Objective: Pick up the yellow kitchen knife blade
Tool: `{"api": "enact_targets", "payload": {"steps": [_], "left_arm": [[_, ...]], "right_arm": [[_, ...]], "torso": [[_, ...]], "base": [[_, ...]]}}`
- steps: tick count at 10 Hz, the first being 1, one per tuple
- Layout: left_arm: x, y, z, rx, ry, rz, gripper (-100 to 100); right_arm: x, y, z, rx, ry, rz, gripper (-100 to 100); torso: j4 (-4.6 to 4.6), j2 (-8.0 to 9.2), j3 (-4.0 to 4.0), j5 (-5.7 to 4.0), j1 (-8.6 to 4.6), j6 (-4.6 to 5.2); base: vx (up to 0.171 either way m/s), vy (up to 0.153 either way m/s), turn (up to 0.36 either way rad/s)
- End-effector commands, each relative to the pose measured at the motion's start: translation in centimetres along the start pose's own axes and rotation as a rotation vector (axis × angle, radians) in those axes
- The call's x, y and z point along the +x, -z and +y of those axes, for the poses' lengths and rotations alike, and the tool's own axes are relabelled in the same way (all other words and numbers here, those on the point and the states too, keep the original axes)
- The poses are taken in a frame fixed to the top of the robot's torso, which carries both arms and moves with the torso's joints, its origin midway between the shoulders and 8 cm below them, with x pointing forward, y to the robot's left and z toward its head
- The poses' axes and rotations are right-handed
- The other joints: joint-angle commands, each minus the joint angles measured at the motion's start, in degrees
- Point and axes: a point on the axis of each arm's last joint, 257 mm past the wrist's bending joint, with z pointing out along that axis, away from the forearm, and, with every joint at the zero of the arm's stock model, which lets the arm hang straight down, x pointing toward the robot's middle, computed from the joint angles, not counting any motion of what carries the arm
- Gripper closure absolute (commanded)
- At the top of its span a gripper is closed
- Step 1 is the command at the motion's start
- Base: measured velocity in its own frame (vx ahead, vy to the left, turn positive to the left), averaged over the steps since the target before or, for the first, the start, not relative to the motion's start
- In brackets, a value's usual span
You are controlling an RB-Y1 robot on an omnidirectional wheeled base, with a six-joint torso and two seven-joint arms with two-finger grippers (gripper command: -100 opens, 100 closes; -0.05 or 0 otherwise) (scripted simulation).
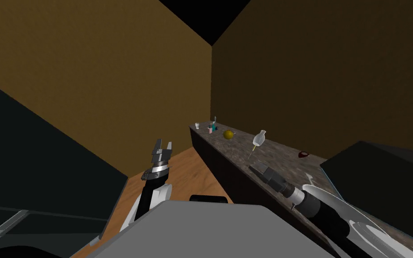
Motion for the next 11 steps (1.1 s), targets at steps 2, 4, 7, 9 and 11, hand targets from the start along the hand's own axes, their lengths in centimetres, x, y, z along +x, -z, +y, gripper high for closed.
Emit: {"api": "enact_targets", "payload": {"steps": [2, 4, 7, 9, 11], "left_arm": [[0.0, 0.0, 0.0, 0.0, 0.0, 0.0, 0], [0.0, 0.0, 0.0, 0.0, 0.0, 0.0, 0], [0.0, 0.0, 0.0, 0.0, 0.0, 0.0, 0], [0.0, 0.0, 0.0, 0.0, 0.0, 0.0, 0], [0.0, 0.0, 0.0, 0.0, 0.0, 0.0, 0]], "right_arm": [[1.9, 0.9, -0.9, -0.003, 0.087, 0.095, -100], [3.4, 2.0, -1.8, -0.011, 0.162, 0.176, -100], [6.1, 4.3, -3.9, -0.035, 0.298, 0.332, -100], [7.5, 5.8, -5.0, -0.054, 0.371, 0.417, -100], [8.8, 7.4, -6.2, -0.075, 0.442, 0.502, -100]], "torso": [[-0.01, -0.02, -0.01, 0.0, -0.02, -0.06], [-0.01, -0.03, -0.02, 0.0, -0.02, -0.04], [-0.01, -0.06, -0.03, -0.01, -0.05, 0.03], [-0.02, -0.08, -0.04, -0.02, -0.05, 0.02], [-0.01, -0.07, -0.04, -0.02, -0.05, 0.04]], "base": [[-0.003, -0.023, 0.249], [-0.002, -0.024, 0.236], [0.003, -0.03, 0.254], [0.002, -0.032, 0.24], [0.001, -0.038, 0.271]]}}
